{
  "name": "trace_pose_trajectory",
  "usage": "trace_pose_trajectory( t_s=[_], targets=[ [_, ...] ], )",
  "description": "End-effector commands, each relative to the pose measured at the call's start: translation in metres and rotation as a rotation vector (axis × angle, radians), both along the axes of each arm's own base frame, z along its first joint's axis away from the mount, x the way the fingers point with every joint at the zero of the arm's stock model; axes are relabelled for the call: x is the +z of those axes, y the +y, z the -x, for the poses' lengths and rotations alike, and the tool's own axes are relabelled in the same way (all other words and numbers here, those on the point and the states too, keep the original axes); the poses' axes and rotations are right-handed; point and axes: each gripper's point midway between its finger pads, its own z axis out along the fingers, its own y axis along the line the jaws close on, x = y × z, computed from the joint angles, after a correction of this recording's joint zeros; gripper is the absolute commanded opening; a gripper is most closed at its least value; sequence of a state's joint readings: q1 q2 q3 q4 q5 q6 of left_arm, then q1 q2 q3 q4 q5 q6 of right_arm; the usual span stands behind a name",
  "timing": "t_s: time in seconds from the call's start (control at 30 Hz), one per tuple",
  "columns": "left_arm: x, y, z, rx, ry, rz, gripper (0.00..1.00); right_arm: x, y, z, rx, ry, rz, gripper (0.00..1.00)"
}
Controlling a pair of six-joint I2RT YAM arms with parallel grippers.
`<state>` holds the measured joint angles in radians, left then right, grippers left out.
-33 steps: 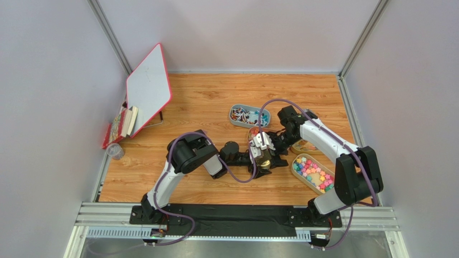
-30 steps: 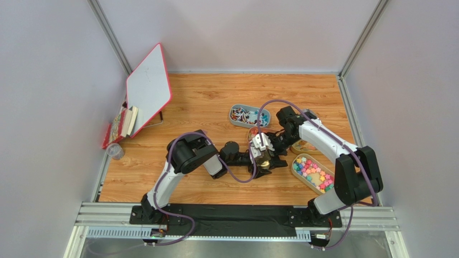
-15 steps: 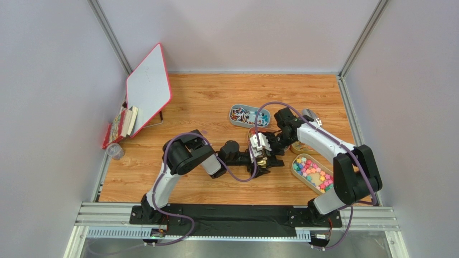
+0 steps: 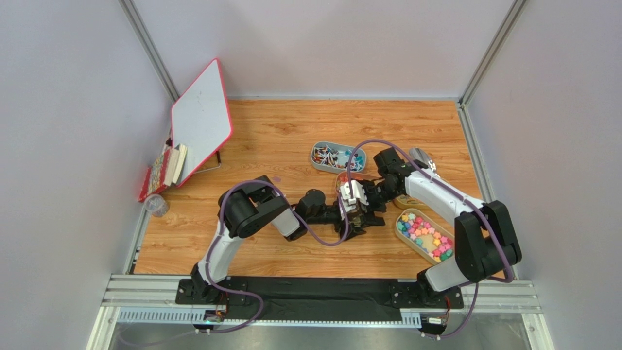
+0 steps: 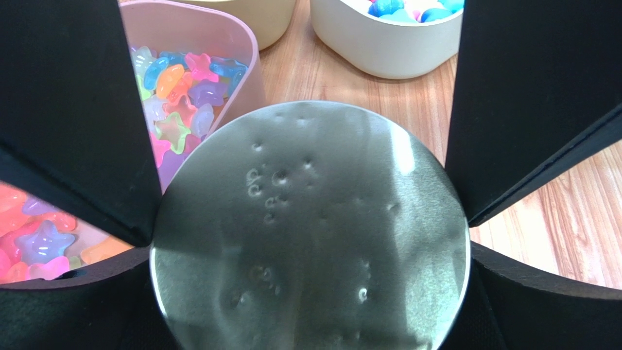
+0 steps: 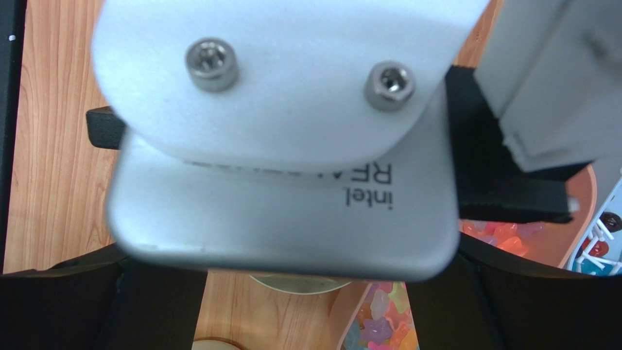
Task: Pack the candies
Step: Screw the bottle lid onto the packing bottle.
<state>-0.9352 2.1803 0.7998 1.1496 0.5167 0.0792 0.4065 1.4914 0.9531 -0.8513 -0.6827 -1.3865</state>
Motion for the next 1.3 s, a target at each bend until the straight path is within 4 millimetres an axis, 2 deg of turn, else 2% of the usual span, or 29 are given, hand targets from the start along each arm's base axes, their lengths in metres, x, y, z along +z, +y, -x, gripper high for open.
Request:
trace_pose_trajectory(
  t_s=[0.0, 0.27, 0.43, 0.47, 0.57, 0.83, 0.93, 1.2, 1.27],
  targets=[
    [-0.144, 0.097, 0.040, 0.104, 0.300, -0.534, 0.99, -0.007, -0.016, -0.005, -0.035, -0.040, 0.067, 0.88],
    [-0.146, 0.096, 0.040, 0.102, 0.307, -0.538, 0.99, -0.007, -0.024, -0.005, -0.060, -0.043, 0.082, 0.88],
    [-0.147, 0.094, 0.051, 0.046, 0.342, -0.539, 0.85, -0.008, -0.025, -0.008, -0.079, -0.048, 0.096, 0.93],
    [-0.148, 0.095, 0.053, 0.040, 0.346, -0.540, 0.78, -0.007, -0.027, -0.009, -0.084, -0.054, 0.101, 0.94],
    [-0.149, 0.094, 0.054, 0.035, 0.346, -0.546, 0.69, -0.005, -0.029, -0.014, -0.103, -0.055, 0.102, 0.99],
    [-0.151, 0.093, 0.057, 0.019, 0.367, -0.558, 0.50, -0.007, -0.034, -0.012, -0.113, -0.035, 0.119, 1.00],
    [-0.152, 0.093, 0.057, 0.025, 0.377, -0.562, 0.50, -0.006, -0.040, -0.004, -0.115, -0.020, 0.144, 1.00],
    [-0.155, 0.094, 0.056, 0.036, 0.389, -0.579, 0.54, -0.013, -0.058, 0.038, -0.129, 0.044, 0.180, 0.98],
    [-0.156, 0.096, 0.058, 0.029, 0.393, -0.585, 0.61, -0.010, -0.061, 0.042, -0.149, 0.032, 0.179, 0.99]
  ],
)
